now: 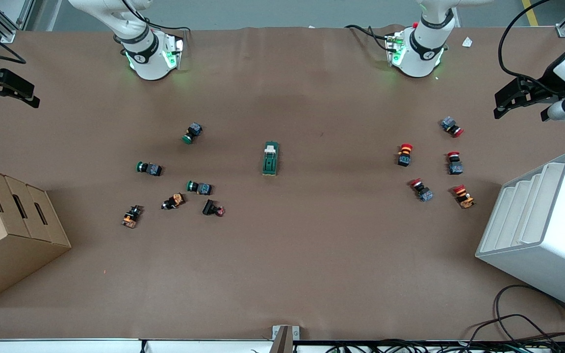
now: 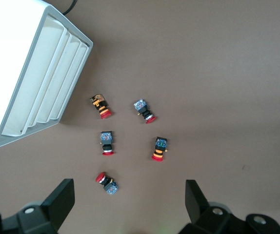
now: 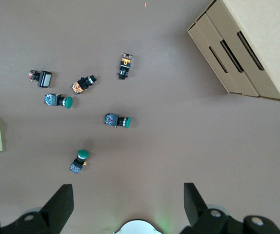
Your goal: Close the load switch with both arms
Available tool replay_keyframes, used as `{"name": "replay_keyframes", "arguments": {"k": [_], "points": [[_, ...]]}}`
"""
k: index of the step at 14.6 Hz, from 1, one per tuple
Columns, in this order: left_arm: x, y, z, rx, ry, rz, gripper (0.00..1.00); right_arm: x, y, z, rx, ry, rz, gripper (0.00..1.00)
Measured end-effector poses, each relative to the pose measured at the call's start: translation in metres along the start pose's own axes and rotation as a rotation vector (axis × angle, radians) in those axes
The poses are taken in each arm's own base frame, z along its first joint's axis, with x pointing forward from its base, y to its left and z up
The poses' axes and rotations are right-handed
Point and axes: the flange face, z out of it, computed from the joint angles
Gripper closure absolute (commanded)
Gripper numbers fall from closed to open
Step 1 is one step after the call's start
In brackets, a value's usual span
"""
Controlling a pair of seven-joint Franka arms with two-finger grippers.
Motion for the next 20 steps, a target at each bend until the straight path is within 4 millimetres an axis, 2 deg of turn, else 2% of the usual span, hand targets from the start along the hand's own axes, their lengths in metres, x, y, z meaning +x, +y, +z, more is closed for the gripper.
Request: {"name": "replay_keyframes", "arguments": {"k": [4,7,9,10,12,16,20], "points": [[-0.001,-0.001,-0.001,0.000,-0.004,-0.001,0.00,0.000,0.000,0.000,0.000,0.001,0.000,0.00],[-0.001,0.003,-0.012,-0.001,0.020,0.006,0.00,0.000,0.000,0.000,0.000,0.001,0.000,0.00],[0.000,0.014,-0.011,-0.019,0.017,0.023,0.00,0.000,0.000,0.000,0.000,0.001,0.000,0.00],[0.001,0.026,-0.007,-0.031,0.008,0.044,0.00,0.000,0.000,0.000,0.000,0.001,0.000,0.00],[0.004,0.065,0.004,-0.036,-0.014,0.074,0.00,0.000,0.000,0.000,0.000,0.001,-0.001,0.00],[0.001,0.161,0.033,-0.043,-0.035,0.056,0.00,0.000,-0.001,0.000,0.015,0.003,-0.001,0.00],[-0.021,0.259,0.087,-0.067,-0.005,-0.037,0.00,0.000,-0.001,0.000,0.018,0.003,-0.001,0.00]]}}
